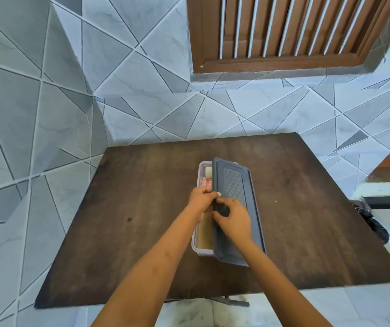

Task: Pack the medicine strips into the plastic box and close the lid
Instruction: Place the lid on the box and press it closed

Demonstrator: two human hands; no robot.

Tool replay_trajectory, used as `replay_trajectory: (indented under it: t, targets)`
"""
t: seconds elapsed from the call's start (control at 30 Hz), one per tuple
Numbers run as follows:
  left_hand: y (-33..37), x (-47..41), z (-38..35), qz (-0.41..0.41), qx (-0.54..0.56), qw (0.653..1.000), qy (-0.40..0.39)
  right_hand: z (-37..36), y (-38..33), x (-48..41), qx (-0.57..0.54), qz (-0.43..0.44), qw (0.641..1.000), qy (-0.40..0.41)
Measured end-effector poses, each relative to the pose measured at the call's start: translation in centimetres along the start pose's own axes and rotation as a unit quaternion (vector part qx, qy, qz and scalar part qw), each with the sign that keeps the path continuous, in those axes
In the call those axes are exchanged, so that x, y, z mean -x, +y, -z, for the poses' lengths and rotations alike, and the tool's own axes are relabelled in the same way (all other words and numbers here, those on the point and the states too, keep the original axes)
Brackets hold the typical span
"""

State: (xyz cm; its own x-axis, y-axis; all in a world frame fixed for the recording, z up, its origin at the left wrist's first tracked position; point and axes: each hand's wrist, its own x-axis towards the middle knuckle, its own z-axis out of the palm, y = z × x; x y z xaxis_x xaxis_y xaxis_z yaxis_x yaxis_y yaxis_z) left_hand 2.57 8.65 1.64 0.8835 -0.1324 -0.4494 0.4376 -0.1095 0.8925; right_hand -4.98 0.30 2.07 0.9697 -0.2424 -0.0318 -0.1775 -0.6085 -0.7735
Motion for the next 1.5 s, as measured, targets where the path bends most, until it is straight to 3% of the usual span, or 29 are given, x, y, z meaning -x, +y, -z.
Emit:
replay_trajectory:
  t: [0.1,0.17,0.23,0.37,0.7,0.87,1.07,1.23,1.5]
  targets:
    - [-0.8,-0.6,0.9,-0.034,-0.039,0.995,0.079,0.5,1.1,-0.5,-0.046,-0.023,0.999,0.014]
    - [-1.2,-0.9,2.0,-0.056,-0.100,0.986,0.120,1.2,2.3,-0.9,-0.004,-0.068,0.996,0.054]
    - [-1.5,-0.7,3.0,-0.063,-0.157,0.975,0.144,1.9,3.4,-1.3,0.026,-0.130,0.990,0.044]
    - [-2.7,-0.9,3.6,-0.049,-0.199,0.968,0.147,2.0,4.7,-1.9,-0.064,-0.176,0.982,0.001]
    - [-3.0,-1.8,3.3,-0.057,-0.174,0.977,0.109,1.5,6.1,-2.3,-0.182,-0.209,0.959,0.048]
    - [-3.0,-2.5,3.2,-0.079,-0.242,0.958,0.132,1.1,6.8,-3.1,-0.224,-0.224,0.947,0.056]
    - [-2.1,-4.1,3.1,-0.074,-0.311,0.936,0.146,0.7,7.2,-4.9,-0.256,-0.252,0.933,0.012]
    - [-0.8,-5.7,2.8,-0.050,-0.254,0.959,0.114,0.6,6.6,-7.3,-0.221,-0.233,0.947,-0.002]
    - [2.1,-10.8,1.3,-0.028,-0.154,0.978,0.135,0.2,6.5,-13.2,-0.158,-0.181,0.971,0.009]
